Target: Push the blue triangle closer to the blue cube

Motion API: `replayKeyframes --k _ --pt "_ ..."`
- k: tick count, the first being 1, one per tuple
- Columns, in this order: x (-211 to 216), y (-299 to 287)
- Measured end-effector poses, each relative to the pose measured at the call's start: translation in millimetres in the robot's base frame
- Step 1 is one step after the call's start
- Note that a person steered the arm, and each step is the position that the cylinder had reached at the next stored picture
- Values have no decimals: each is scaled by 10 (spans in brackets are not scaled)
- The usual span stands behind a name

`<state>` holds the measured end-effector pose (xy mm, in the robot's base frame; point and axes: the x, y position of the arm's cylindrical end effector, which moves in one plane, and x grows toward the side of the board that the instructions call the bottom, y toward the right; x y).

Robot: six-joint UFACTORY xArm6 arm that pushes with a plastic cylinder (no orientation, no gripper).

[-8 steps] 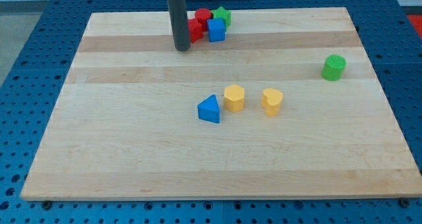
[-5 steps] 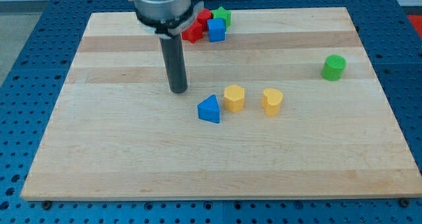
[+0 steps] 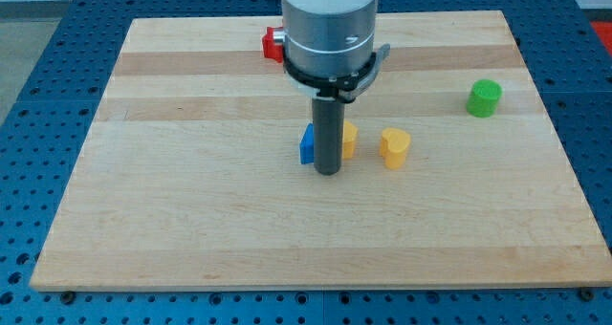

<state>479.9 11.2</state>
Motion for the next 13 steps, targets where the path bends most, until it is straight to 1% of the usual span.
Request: replayKeyframes --k 1,3,4,6,8,10,11,13 --pt "-112 -1" --pt "-108 -285" --pt "-181 -379" --pt "-601 -381" --pt "-911 -525" --pt "-1097 -438" --pt "-1101 -296" --pt "-1375 -160"
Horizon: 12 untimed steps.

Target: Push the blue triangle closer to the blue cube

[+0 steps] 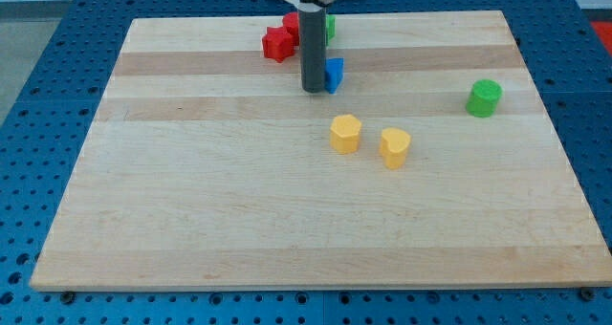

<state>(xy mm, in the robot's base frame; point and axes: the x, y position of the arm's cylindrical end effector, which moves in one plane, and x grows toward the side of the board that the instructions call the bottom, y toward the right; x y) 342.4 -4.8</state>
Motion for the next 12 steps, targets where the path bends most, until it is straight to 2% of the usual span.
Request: replayKeyframes --k 6,8,10,12 --pt "-195 765" --pt "-504 838" --pt "-709 1218" --pt "-791 1206"
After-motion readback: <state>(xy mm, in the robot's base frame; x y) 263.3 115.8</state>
